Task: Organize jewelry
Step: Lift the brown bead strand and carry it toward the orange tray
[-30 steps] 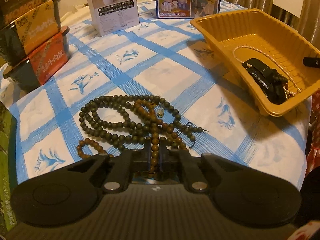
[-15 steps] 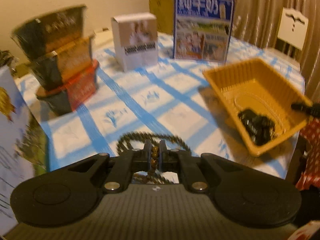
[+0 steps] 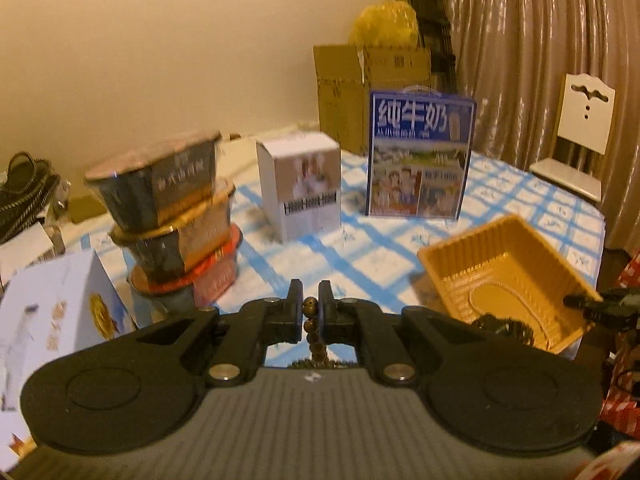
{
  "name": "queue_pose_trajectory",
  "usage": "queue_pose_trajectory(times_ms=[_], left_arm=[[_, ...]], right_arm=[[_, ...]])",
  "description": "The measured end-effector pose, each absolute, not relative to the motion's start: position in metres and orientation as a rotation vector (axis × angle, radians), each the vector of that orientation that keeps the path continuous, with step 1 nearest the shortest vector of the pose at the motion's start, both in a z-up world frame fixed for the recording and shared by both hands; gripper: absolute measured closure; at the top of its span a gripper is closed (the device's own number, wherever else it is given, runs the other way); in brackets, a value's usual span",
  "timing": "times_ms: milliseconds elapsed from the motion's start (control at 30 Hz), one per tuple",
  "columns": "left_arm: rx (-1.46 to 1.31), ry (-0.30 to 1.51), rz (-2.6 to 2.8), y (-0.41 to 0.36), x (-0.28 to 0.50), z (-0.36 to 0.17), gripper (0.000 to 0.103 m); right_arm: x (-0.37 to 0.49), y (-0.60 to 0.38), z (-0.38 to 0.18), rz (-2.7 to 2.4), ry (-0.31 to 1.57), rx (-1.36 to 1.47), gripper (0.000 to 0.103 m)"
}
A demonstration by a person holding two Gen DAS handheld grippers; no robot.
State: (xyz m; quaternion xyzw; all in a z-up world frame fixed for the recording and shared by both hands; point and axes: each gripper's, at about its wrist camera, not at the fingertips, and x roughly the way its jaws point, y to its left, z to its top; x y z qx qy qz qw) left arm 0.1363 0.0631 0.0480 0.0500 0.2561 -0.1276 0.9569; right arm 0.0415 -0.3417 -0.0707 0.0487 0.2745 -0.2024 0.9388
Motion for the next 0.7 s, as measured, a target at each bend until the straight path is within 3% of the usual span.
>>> queue_pose_trajectory(times_ms=[700], left_arm=[[0.085, 0.399, -0.396, 0.023, 0.137, 0.094, 0.097]], right_arm=[[0.045, -0.34, -0.066, -0.412, 0.56, 0.091, 0.097]])
